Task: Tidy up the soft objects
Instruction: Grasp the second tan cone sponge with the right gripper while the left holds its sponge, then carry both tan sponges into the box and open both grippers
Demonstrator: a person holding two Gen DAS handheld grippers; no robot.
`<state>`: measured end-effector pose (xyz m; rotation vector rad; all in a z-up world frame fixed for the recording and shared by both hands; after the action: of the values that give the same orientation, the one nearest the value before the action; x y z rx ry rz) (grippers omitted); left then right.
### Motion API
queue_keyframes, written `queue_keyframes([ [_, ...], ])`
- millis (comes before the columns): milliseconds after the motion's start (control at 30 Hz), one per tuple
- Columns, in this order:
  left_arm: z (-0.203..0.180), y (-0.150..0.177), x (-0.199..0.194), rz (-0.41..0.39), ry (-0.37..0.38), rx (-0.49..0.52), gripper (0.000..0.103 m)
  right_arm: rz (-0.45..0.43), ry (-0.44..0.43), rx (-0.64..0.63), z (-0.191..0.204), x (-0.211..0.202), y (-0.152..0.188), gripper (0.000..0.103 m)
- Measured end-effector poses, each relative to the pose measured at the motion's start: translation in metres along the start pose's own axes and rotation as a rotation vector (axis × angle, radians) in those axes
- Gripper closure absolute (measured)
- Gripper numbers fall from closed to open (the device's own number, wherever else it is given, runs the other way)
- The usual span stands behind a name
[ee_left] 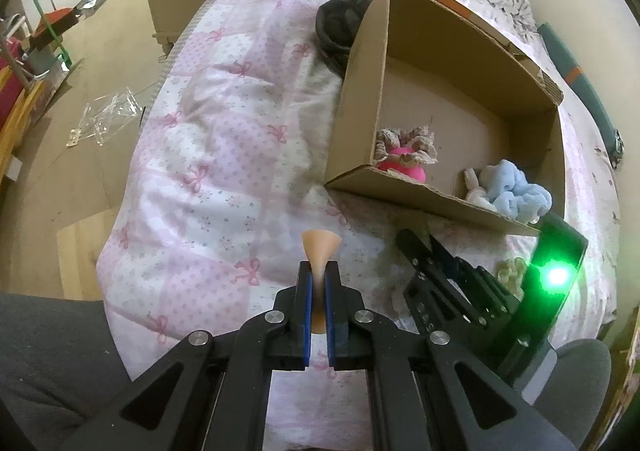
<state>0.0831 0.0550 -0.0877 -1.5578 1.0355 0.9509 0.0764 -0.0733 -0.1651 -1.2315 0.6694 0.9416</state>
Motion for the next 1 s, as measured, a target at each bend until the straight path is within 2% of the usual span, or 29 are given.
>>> queue_keyframes([
  [67, 0.000, 0.000, 0.000, 0.000, 0.001, -0.001, 0.098, -0.005, -0.009, -0.013, 0.000, -0.004, 0.003, 0.090],
  [233, -0.001, 0.000, 0.000, -0.004, 0.002, -0.001, 0.098, -0.003, -0.057, -0.024, -0.004, -0.020, 0.006, 0.093],
  [367, -0.003, 0.001, -0.001, -0.006, 0.001, 0.002, 0.098, 0.073, -0.047, 0.003, -0.013, -0.029, 0.020, 0.093],
  [467, -0.003, 0.001, -0.001, -0.007, -0.007, 0.005, 0.098, 0.106, -0.085, 0.033, -0.022, -0.041, 0.033, 0.093],
  [633, -0.004, 0.003, 0.000, -0.011, -0.014, 0.009, 0.098, 0.032, -0.106, 0.041, -0.023, -0.079, 0.041, 0.093],
  [833, -0.008, 0.004, -0.003, -0.034, -0.022, 0.038, 0.098, -0.087, -0.111, 0.011, -0.023, -0.114, 0.027, 0.093],
  [900, -0.010, 0.006, -0.005, -0.027, -0.037, 0.048, 0.098, -0.089, -0.120, 0.018, -0.026, -0.119, 0.022, 0.093],
  [1000, -0.009, 0.012, -0.015, -0.036, -0.011, 0.045, 0.098, -0.084, -0.135, 0.026, -0.034, -0.126, 0.020, 0.094],
])
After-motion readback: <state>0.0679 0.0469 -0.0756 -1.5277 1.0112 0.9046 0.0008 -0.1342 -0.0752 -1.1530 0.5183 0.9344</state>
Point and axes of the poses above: each gripper's, at about its wrist camera, not at the fingertips, and x roughly the way its jaws point, z to its left, y to its underside, the point moved 1 cm from there along x, roughly the way its jaws point, and after that the axes turned 6 degrees about x, right-handed, at the moved point
